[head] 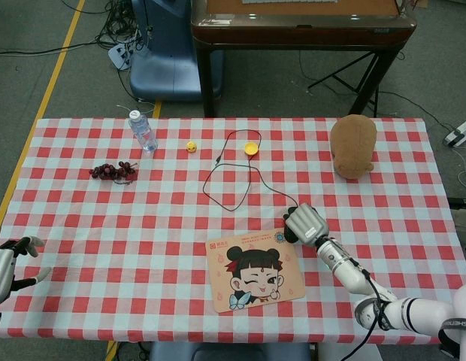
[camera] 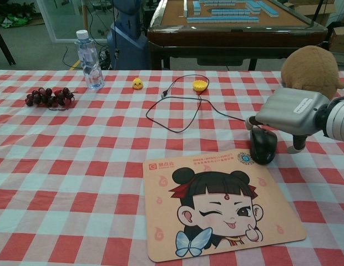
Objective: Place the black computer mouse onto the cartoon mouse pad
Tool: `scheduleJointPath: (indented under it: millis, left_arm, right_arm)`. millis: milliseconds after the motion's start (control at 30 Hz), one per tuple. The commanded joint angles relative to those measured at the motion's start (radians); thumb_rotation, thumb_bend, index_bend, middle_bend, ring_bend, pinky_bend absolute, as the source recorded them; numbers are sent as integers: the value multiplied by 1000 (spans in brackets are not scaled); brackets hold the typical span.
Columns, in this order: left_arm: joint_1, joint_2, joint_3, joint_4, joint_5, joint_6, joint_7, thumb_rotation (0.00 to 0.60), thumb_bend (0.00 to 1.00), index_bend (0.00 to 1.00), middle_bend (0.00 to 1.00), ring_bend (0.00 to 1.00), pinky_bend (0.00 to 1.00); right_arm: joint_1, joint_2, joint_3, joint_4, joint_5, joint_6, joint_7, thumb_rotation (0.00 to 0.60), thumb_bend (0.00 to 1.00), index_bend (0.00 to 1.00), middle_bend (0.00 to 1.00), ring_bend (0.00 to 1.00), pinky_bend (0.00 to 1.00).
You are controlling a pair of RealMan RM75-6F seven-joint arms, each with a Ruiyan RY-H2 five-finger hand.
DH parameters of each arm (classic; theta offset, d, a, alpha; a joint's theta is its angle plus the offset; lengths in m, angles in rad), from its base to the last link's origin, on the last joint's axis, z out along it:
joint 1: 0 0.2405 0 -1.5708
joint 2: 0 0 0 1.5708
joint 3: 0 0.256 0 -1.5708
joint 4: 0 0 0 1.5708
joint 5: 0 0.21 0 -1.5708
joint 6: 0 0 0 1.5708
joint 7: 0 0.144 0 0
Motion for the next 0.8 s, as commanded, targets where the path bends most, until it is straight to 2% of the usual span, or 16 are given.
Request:
scheduleJointPath:
  millis: [33,300,567,800]
  left_arm:
    - [0,0,0,0,0,0,0,600,98,516,534,485,632]
    - [1,0,0,0,-1,0,0,600,98,516,534,485,632]
    - [1,1,0,0,-1,-1,0,600,98,516,535,485,632]
    - [1,1,0,0,-1,-1,1,600,98,516,534,485,632]
  right_arm:
    - [3,-9,-4,5,7,3,-6,600,0,221,1000,941,1000]
    - [13,-30,-10,20,34,5,-23,600,0,236,1000,941,1000]
    - [19,-45,-17,34,51,20,-38,600,0,358,1000,941,1000]
    - [19,-47,-20,37,52,36,-38,600,0,414,1000,940,1000]
